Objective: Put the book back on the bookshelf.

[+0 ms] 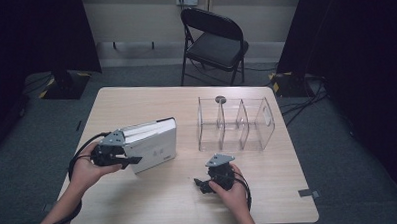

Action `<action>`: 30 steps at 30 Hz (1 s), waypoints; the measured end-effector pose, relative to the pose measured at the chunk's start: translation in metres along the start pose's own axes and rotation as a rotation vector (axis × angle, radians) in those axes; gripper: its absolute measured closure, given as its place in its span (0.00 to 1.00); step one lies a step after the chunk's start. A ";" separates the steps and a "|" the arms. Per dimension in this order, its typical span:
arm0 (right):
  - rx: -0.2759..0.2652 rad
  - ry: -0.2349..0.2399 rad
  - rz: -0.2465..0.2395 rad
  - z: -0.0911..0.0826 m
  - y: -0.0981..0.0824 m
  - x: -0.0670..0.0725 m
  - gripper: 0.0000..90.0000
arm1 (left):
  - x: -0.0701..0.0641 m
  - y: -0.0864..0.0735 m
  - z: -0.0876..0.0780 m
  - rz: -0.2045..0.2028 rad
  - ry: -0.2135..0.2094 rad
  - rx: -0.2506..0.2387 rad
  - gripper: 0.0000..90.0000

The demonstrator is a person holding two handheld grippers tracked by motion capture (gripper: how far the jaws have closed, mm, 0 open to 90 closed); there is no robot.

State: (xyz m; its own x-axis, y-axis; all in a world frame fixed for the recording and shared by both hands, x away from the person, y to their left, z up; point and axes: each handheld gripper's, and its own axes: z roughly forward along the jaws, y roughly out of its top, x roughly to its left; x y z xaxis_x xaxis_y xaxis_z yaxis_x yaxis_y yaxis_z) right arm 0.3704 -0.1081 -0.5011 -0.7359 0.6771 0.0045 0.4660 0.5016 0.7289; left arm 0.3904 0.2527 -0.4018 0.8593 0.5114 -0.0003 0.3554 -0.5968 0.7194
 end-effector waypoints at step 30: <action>0.000 -0.001 -0.002 0.000 0.000 0.000 0.14 | 0.000 0.002 -0.003 0.030 0.026 -0.016 0.80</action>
State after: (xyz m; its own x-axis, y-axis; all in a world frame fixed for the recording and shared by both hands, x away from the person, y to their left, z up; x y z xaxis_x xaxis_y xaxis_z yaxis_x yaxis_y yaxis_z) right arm 0.3707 -0.1079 -0.5011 -0.7360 0.6770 0.0021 0.4644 0.5026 0.7292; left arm 0.3904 0.2535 -0.3987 0.8595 0.5095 0.0396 0.3235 -0.6023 0.7298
